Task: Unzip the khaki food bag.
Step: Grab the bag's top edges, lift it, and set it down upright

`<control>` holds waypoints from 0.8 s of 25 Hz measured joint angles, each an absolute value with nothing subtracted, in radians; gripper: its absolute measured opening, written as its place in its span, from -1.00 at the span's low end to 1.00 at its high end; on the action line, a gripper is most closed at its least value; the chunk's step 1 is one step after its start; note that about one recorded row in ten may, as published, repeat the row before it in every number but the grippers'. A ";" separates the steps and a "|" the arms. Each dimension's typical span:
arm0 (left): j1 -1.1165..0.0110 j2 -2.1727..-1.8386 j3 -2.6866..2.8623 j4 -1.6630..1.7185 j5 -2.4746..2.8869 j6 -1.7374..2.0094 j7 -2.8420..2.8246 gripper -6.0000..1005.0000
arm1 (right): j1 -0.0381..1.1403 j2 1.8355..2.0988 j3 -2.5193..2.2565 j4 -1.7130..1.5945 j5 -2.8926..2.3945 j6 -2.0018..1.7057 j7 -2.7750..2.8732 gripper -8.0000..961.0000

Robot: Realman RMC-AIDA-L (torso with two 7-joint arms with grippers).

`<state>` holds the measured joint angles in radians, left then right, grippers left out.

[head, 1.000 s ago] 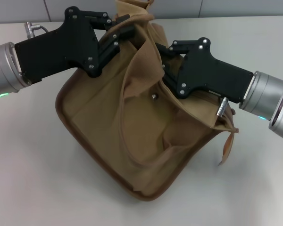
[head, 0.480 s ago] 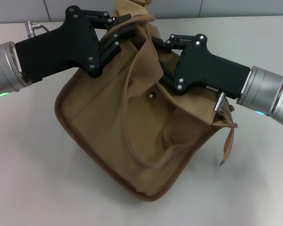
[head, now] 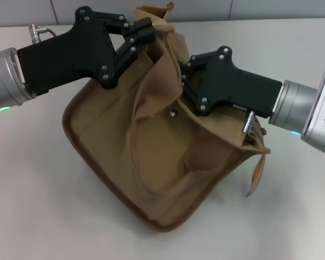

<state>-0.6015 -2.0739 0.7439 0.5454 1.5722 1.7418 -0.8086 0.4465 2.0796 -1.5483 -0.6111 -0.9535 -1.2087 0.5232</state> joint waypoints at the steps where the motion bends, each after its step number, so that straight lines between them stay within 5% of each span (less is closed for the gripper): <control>1: -0.602 -2.074 0.744 0.545 1.572 1.742 -0.809 -0.87 | 0.445 2.080 -1.547 -0.614 -0.962 -1.209 0.524 -0.80; 20: -0.598 -2.075 0.744 0.539 1.549 1.731 -0.804 -0.91 | 0.317 2.081 -1.376 -0.702 -1.098 -1.340 0.600 -0.98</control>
